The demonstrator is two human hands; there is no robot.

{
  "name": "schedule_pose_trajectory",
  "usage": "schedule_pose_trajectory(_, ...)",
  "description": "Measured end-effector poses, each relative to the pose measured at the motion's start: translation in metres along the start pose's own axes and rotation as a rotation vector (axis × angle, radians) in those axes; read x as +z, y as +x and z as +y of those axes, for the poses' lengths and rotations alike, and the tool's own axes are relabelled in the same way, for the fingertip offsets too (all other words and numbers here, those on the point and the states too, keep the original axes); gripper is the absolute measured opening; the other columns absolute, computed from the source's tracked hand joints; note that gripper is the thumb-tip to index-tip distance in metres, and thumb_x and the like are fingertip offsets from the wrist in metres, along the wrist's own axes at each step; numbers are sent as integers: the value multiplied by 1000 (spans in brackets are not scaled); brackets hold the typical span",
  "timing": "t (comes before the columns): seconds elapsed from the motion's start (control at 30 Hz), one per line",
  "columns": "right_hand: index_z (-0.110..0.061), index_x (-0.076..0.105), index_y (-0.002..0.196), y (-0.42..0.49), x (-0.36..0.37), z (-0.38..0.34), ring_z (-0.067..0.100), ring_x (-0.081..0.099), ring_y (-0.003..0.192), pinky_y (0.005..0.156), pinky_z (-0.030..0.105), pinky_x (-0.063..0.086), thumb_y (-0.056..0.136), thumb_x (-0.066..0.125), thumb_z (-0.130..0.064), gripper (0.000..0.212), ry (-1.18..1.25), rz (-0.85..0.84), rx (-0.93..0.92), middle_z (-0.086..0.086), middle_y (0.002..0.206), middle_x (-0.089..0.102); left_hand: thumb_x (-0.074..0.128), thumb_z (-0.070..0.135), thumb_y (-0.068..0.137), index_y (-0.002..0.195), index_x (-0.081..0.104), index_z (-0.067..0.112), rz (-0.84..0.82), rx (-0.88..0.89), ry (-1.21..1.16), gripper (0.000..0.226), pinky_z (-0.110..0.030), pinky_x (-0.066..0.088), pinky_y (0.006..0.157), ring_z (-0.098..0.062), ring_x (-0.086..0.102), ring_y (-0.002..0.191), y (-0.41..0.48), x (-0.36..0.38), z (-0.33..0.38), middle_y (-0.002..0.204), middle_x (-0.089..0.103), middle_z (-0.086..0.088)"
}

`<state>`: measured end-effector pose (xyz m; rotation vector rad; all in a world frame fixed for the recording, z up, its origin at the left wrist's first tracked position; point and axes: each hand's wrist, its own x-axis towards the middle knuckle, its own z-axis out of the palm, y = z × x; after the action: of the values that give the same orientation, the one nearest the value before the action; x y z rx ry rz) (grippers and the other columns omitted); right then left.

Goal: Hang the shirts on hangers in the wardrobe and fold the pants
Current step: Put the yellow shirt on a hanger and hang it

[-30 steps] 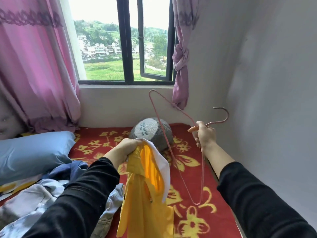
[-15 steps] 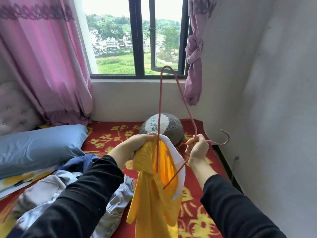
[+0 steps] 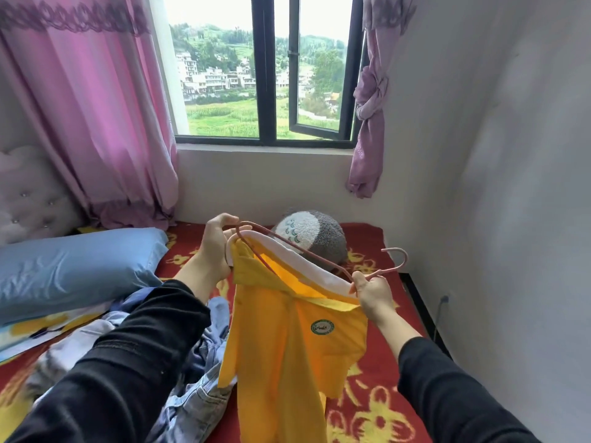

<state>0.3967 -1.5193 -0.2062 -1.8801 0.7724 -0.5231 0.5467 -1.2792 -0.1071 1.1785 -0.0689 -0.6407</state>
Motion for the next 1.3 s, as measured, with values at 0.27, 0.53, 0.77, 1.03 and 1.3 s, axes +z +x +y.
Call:
schedule_pose_trajectory(0.27, -3, 58, 60, 10, -26, -23, 26, 52, 58, 61, 41, 46, 93, 50, -26, 41, -176, 14, -84, 9, 59, 56, 62, 16, 86, 94, 67, 8, -4, -11, 191, 12, -26, 53, 52, -17, 61, 52, -6, -16, -1, 66, 65, -5)
schedule_pose_trajectory(0.53, -13, 64, 54, 6, -20, -76, 15, 58, 58, 65, 33, 44, 94, 55, -38, 48, -398, -183, -239, -5, 54, 60, 73, 5, 68, 79, 74, 22, 128, 379, 833, 20, -26, 49, 59, -16, 60, 70, -6, 5, -4, 79, 67, -4)
schedule_pose_trajectory(0.77, 2, 70, 80, -2, -21, -120, 12, 57, 53, 57, 26, 52, 91, 65, -30, 34, -372, -527, -204, 1, 59, 63, 76, 20, 71, 81, 75, 16, -82, 378, 921, 11, -23, 47, 53, -12, 57, 59, -14, 14, -2, 67, 64, 1)
schedule_pose_trajectory(1.03, 3, 66, 98, -7, -17, -140, 11, 55, 63, 51, 16, 44, 93, 61, -18, 21, -182, -457, -201, 5, 75, 61, 65, 26, 78, 57, 68, 19, 89, 628, 1168, 22, -29, 44, 52, -10, 53, 51, -21, -13, -5, 54, 63, 3)
schedule_pose_trajectory(1.3, 0, 68, 101, -6, -15, -176, 9, 59, 66, 49, 11, 45, 93, 63, -18, 20, -151, -398, -285, 3, 79, 66, 61, 27, 84, 103, 72, 30, -200, 605, 1287, 22, -35, 58, 59, -5, 64, 56, -31, 2, -61, 61, 66, 11)
